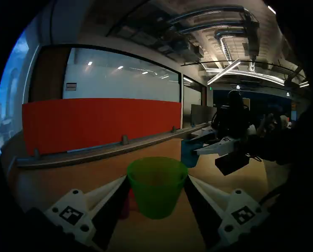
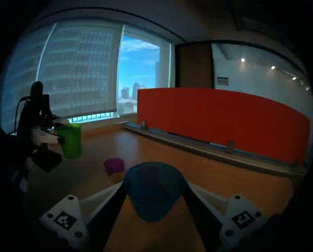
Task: Pour water
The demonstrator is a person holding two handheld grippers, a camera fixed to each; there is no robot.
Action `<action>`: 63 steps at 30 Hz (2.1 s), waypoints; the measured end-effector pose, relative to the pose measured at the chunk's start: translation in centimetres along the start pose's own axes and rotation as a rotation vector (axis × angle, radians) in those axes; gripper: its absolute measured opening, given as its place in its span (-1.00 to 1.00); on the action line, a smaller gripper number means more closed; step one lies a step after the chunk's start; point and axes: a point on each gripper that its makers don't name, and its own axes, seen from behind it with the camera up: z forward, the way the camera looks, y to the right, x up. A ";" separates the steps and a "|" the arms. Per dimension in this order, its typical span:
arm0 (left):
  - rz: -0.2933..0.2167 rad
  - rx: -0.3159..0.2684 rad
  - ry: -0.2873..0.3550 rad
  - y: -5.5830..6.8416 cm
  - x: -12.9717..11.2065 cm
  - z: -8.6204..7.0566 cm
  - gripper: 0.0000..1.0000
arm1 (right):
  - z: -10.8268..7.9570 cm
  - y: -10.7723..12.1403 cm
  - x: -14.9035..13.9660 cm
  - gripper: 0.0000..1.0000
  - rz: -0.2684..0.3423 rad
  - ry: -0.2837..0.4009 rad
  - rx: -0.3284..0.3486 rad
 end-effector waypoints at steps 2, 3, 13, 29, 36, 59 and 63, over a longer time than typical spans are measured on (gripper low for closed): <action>0.001 -0.001 -0.001 0.1 0.0 0.0 0.73 | 0.0 0.1 0.6 0.85 -0.002 0.023 -0.003; 0.000 -0.002 -0.001 0.1 0.0 0.0 0.73 | 0.0 0.0 0.9 0.85 -0.003 0.033 -0.004; -0.007 -0.011 0.003 0.3 0.0 0.2 0.73 | -0.1 -0.4 3.5 0.85 -0.029 0.109 -0.003; -0.012 -0.026 0.002 0.8 -0.3 0.3 0.73 | -0.6 -2.0 7.5 0.84 -0.101 0.156 0.042; -0.001 -0.033 0.000 1.0 -0.3 0.5 0.73 | -0.3 -3.2 9.1 0.84 -0.174 0.150 0.071; 0.006 -0.067 -0.003 2.4 -0.4 1.8 0.73 | 1.3 -6.2 14.5 0.83 -0.463 0.158 0.115; 0.006 -0.068 -0.002 2.5 -0.4 2.0 0.73 | 1.3 -6.5 15.2 0.83 -0.512 0.161 0.113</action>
